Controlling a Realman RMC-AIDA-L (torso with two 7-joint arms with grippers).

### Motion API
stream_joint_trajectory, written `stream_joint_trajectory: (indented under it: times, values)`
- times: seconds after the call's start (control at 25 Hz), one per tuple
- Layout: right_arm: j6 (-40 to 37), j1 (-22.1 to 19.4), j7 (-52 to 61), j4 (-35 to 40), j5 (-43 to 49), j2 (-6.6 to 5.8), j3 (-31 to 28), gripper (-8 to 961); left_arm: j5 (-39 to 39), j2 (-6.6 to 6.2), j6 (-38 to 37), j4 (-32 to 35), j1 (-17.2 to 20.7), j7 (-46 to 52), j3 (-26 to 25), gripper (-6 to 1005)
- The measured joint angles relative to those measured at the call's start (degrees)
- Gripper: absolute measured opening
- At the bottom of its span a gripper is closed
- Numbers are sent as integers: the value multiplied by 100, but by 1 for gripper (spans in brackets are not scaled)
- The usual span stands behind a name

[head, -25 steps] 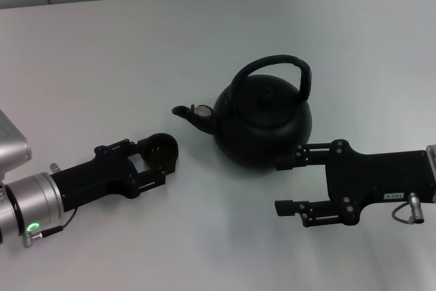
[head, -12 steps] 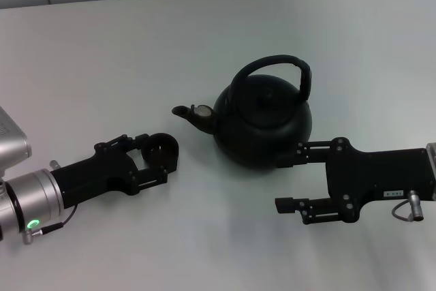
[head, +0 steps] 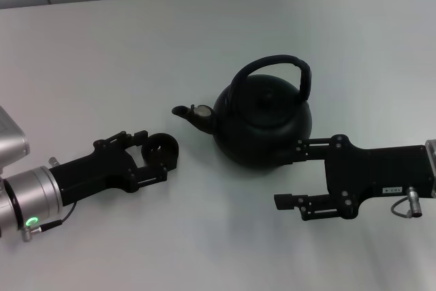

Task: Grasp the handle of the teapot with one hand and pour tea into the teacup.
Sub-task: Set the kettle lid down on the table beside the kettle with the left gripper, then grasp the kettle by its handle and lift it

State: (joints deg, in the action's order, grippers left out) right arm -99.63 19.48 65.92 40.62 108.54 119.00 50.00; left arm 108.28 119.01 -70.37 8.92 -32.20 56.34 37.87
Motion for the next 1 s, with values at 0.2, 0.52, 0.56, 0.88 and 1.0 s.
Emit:
stream_joint_trajectory:
  times: [0.2, 0.52, 0.56, 0.88, 1.0]
  values:
    - [7, 11, 1, -1, 0, 0, -16, 692, -5, -23, -499, 178, 129, -56, -31, 856]
    - [55, 26, 1, -8, 0, 0, -74, 690, -21, -61, -1638, 1049, 634, -76, -69, 854]
    - [64, 34, 1, -9, 0, 0, -77, 690, -21, -61, -1638, 1049, 634, -76, -69, 854]
    - [285, 74, 1, -76, 0, 16, -376, 688, 88, -94, -2409, 2061, 989, -75, -41, 852]
    - [377, 74, -1, -112, 0, 18, -608, 687, 271, -106, -2521, 2567, 1101, -7, -36, 851]
